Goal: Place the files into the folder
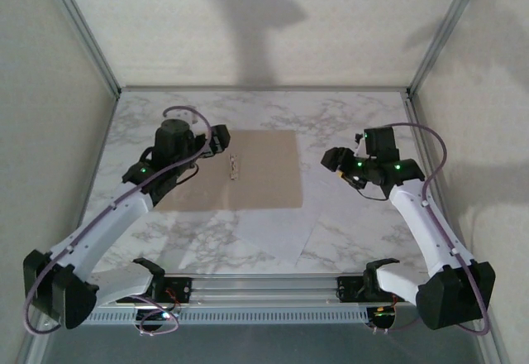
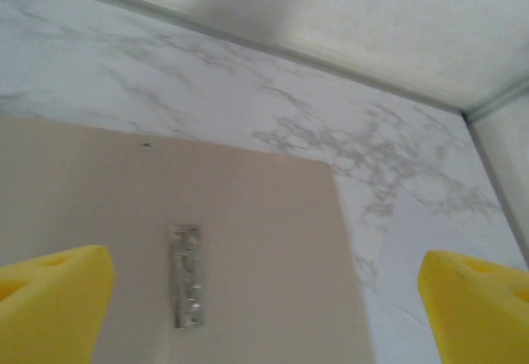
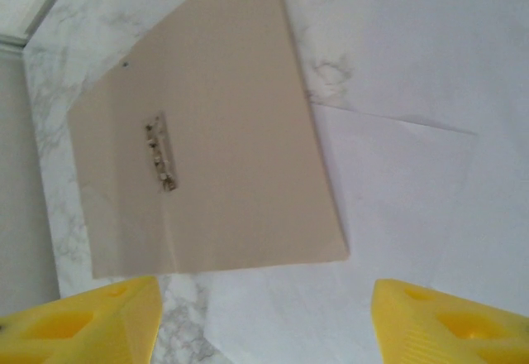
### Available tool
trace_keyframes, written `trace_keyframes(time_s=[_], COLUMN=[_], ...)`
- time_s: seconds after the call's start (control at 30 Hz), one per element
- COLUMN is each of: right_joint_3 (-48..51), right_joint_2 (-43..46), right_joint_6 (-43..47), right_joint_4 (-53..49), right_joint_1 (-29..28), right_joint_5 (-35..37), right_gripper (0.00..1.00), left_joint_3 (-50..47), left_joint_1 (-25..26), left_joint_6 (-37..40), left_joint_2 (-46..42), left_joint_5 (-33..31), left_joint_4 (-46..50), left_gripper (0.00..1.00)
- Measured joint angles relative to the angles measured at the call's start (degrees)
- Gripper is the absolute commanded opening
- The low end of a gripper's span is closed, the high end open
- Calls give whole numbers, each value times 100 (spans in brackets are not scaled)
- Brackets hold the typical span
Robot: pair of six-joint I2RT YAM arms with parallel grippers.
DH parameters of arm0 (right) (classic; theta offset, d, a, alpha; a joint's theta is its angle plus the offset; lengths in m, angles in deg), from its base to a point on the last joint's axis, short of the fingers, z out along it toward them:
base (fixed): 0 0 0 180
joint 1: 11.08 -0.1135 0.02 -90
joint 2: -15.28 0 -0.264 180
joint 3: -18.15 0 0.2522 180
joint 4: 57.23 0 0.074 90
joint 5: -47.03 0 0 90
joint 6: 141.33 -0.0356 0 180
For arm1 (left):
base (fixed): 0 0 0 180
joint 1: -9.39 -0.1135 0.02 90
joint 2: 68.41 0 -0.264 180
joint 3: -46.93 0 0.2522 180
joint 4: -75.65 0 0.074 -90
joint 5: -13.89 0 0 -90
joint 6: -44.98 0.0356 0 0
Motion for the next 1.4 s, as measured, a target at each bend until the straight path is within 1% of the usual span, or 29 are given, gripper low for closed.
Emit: trace_keyframes(time_s=[0.17, 0.37, 0.47, 0.53, 0.77, 0.93, 1.1, 1.23, 1.4], right_joint_3=[459, 1027, 1117, 1117, 1117, 1117, 1117, 1091, 962], right_joint_2=[20, -149, -262, -382, -772, -1097, -1473, -1679, -1941], right_joint_6=[-2, 0, 17, 28, 111, 175, 227, 280, 321], right_joint_4=[-66, -63, -61, -17, 197, 326, 378, 396, 437], right_joint_1=[487, 1355, 1600, 1742, 2218, 2422, 2492, 2492, 2492], right_joint_5=[-87, -319, -328, -354, -437, -455, -452, -450, -415], right_gripper=[65, 65, 64, 64, 64, 63, 62, 62, 62], left_joint_3=[529, 1322, 1716, 2208, 3915, 4854, 5761, 6186, 6439], left_joint_1=[533, 1110, 1257, 1340, 1587, 1790, 1941, 2033, 2087], left_joint_6=[44, 87, 160, 251, 522, 570, 577, 579, 577], left_joint_2=[787, 1985, 2640, 3254, 5014, 5925, 6701, 7110, 7392], left_joint_5=[313, 612, 787, 929, 1187, 1386, 1488, 1488, 1484], left_joint_4=[-170, -321, -358, -310, 264, 684, 1088, 1300, 1482], left_gripper=[93, 91, 87, 85, 82, 80, 78, 77, 77])
